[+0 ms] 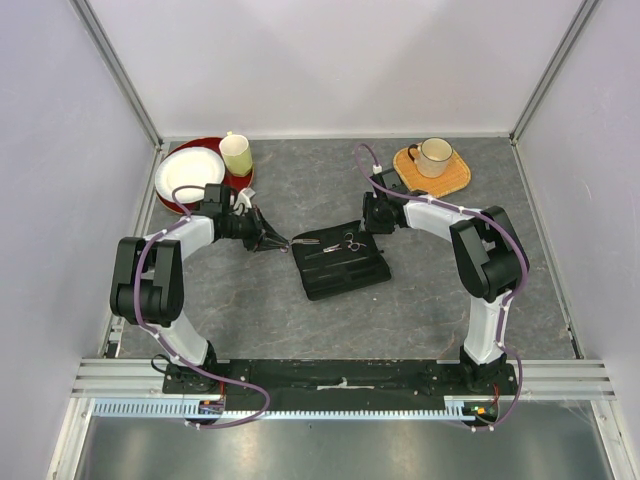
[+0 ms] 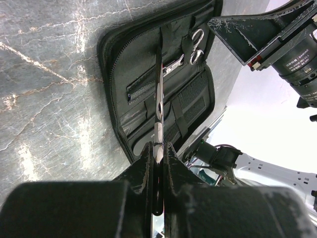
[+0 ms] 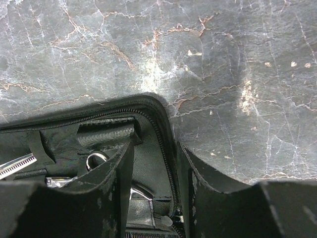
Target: Sort the hair-cutting tools
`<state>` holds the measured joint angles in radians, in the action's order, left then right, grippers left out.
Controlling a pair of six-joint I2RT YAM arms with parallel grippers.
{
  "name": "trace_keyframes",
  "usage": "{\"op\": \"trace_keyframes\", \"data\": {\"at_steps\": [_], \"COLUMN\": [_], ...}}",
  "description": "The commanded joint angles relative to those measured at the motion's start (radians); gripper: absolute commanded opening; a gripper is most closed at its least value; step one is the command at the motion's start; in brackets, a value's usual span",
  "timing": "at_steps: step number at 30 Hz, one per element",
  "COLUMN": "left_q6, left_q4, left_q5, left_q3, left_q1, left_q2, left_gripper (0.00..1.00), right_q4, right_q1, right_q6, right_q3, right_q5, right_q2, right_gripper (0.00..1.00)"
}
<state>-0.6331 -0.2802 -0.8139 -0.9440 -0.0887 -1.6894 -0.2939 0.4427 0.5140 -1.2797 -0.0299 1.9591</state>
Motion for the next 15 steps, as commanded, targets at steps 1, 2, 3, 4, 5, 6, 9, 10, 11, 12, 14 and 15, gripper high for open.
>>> {"op": "trace_keyframes", "data": {"at_steps": [1, 2, 3, 4, 5, 6, 9, 10, 11, 12, 14, 15], "left_q6": [-0.056, -0.066, -0.089, -0.1, -0.109, -0.117, -0.119, -0.122, -0.125, -0.132, -0.145, -0.155], "left_q4": [0.061, 0.078, 0.113, 0.13, 0.139, 0.147, 0.162, 0.171, 0.18, 0.191, 0.225, 0.236], "left_q5": [-0.004, -0.025, -0.04, -0.051, -0.065, -0.071, -0.094, -0.099, -0.113, -0.122, -0.151, -0.162], "left_q3": [0.019, 0.027, 0.031, 0.036, 0.042, 0.042, 0.04, 0.04, 0.045, 0.047, 0.053, 0.053], "left_q1": [0.01, 0.01, 0.01, 0.01, 0.009, 0.01, 0.009, 0.007, 0.007, 0.006, 0.004, 0.003], "left_q2": [0.011, 0.007, 0.004, -0.004, -0.004, -0.009, -0.022, -0.027, -0.03, -0.032, -0.044, -0.05], "left_gripper": [0.02, 0.02, 0.02, 0.02, 0.02, 0.02, 0.02, 0.02, 0.02, 0.02, 0.02, 0.02], "right_q4": [0.016, 0.018, 0.018, 0.018, 0.019, 0.019, 0.022, 0.022, 0.022, 0.024, 0.024, 0.025], "right_q1": [0.007, 0.007, 0.007, 0.007, 0.007, 0.007, 0.007, 0.007, 0.007, 0.005, 0.007, 0.007], "right_q6": [0.021, 0.021, 0.021, 0.021, 0.021, 0.024, 0.026, 0.027, 0.027, 0.03, 0.031, 0.032], "right_q3": [0.023, 0.025, 0.025, 0.025, 0.025, 0.025, 0.028, 0.028, 0.028, 0.029, 0.031, 0.031], "right_q5": [-0.03, -0.03, -0.031, -0.033, -0.033, -0.034, -0.036, -0.036, -0.038, -0.041, -0.042, -0.044], "right_q2": [-0.005, -0.005, -0.005, -0.005, -0.005, -0.005, -0.003, -0.003, 0.0, 0.0, 0.001, 0.001], "right_gripper": [0.46, 0.46, 0.46, 0.46, 0.46, 0.46, 0.45, 0.45, 0.46, 0.45, 0.45, 0.45]}}
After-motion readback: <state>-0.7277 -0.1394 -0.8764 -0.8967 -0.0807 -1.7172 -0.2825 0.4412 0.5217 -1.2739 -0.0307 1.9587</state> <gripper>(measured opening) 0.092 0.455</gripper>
